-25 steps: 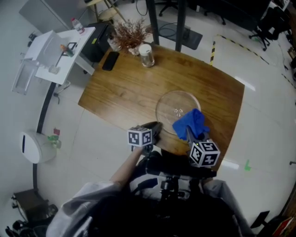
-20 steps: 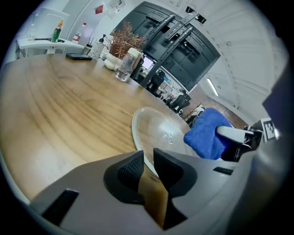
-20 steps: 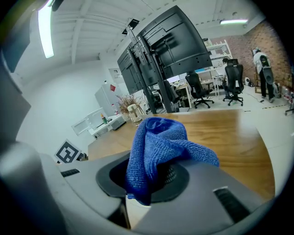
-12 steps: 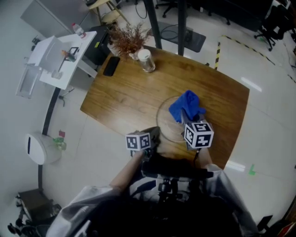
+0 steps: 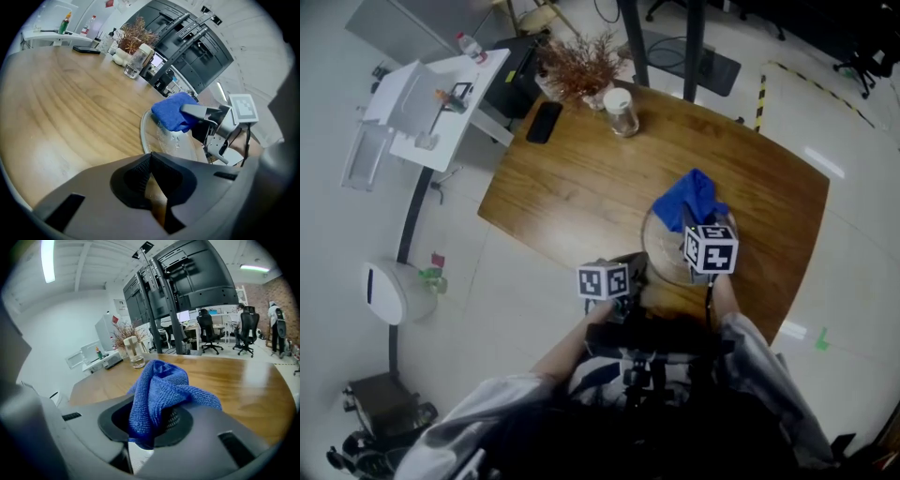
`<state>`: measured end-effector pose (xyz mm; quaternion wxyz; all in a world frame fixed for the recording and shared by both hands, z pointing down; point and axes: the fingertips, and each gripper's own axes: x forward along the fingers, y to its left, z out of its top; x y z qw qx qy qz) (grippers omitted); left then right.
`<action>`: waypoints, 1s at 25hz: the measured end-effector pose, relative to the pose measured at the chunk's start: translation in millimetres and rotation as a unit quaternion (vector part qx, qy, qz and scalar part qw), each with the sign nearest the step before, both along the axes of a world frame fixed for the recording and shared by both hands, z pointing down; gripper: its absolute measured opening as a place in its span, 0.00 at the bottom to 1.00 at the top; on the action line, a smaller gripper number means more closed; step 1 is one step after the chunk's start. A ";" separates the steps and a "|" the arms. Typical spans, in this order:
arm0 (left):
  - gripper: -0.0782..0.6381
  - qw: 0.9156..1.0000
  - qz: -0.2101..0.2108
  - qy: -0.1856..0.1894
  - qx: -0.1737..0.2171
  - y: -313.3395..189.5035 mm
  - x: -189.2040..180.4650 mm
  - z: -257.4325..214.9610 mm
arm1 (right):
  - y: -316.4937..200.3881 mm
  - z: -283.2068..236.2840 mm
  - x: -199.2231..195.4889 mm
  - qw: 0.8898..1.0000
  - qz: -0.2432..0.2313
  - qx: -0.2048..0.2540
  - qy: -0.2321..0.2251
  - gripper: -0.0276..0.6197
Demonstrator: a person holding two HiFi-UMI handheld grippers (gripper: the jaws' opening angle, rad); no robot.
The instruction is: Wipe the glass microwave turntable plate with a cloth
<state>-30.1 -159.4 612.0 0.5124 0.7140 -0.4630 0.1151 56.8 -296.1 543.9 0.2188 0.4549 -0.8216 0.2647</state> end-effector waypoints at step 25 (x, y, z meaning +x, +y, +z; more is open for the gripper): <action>0.10 0.999 0.033 -0.005 -0.015 0.1 -1.2 3.5 | 51.1 -29.8 -10.2 0.999 -0.021 0.008 0.032 0.17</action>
